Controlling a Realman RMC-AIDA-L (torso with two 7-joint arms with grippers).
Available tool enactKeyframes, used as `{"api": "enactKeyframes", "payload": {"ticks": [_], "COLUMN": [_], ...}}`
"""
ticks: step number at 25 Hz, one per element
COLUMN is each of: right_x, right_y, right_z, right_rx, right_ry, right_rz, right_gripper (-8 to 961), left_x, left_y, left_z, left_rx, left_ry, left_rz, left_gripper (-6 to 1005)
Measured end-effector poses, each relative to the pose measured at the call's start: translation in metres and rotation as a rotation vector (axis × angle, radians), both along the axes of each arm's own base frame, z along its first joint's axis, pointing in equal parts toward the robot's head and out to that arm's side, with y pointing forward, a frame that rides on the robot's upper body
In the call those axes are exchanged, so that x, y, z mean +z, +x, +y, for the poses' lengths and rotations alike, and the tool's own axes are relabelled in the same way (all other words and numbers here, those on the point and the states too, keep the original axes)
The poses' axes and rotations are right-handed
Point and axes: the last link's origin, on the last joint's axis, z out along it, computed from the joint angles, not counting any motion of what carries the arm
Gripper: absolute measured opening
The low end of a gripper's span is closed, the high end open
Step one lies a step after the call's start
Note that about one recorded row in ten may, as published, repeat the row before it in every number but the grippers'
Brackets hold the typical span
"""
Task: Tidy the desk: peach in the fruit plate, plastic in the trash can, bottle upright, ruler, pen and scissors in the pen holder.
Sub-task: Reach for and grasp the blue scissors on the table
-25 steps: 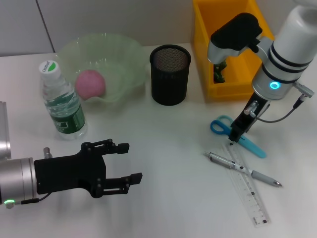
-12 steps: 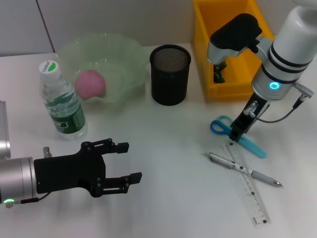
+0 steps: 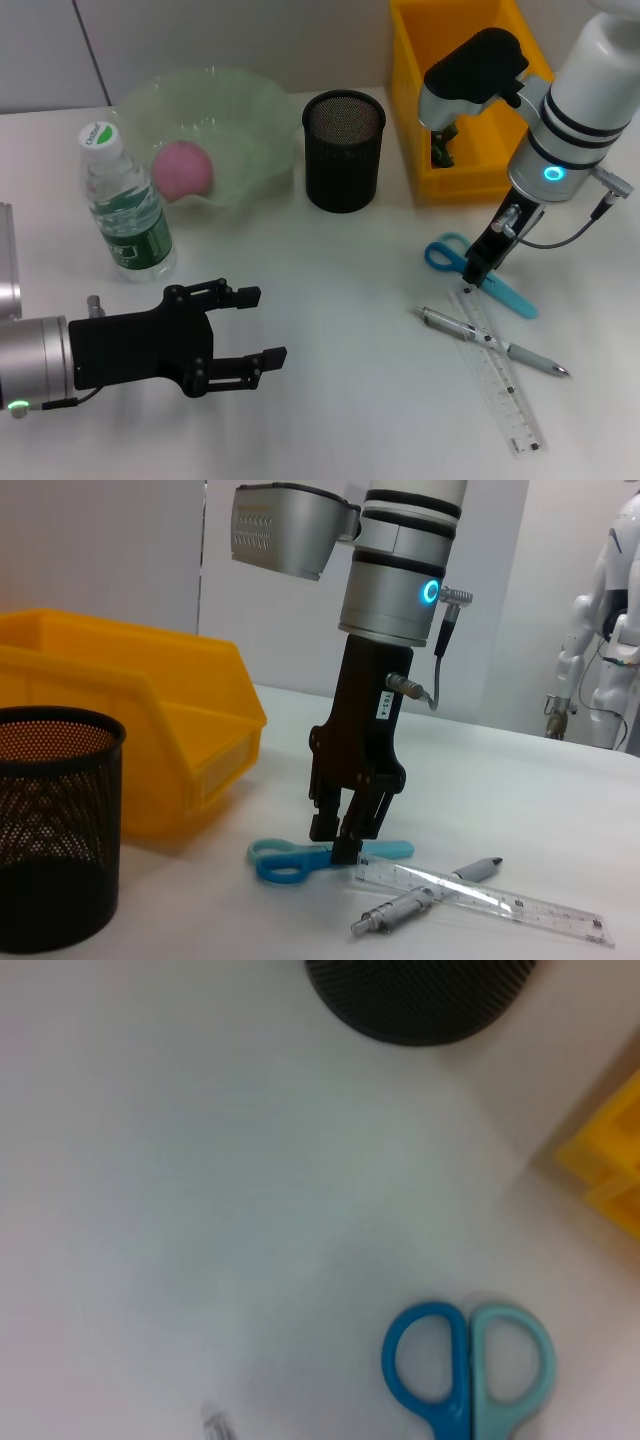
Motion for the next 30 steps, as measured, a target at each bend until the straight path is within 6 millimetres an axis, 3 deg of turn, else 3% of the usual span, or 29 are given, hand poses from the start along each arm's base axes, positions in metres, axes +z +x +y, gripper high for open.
{"api": "enactKeyframes", "payload": {"ticks": [30], "right_x": [0.0000], "right_y": [0.0028], "right_z": [-0.0012], "right_rx": [-0.006], "right_ry": [0.001], "right_rz": [0.000], "right_gripper": [270], "left_x": [0.0014], "left_y": [0.0013], "left_z": [0.0019], "left_rx": [-0.007], "left_ry": [0.007], "left_rz": [0.002], "left_gripper": [789]}}
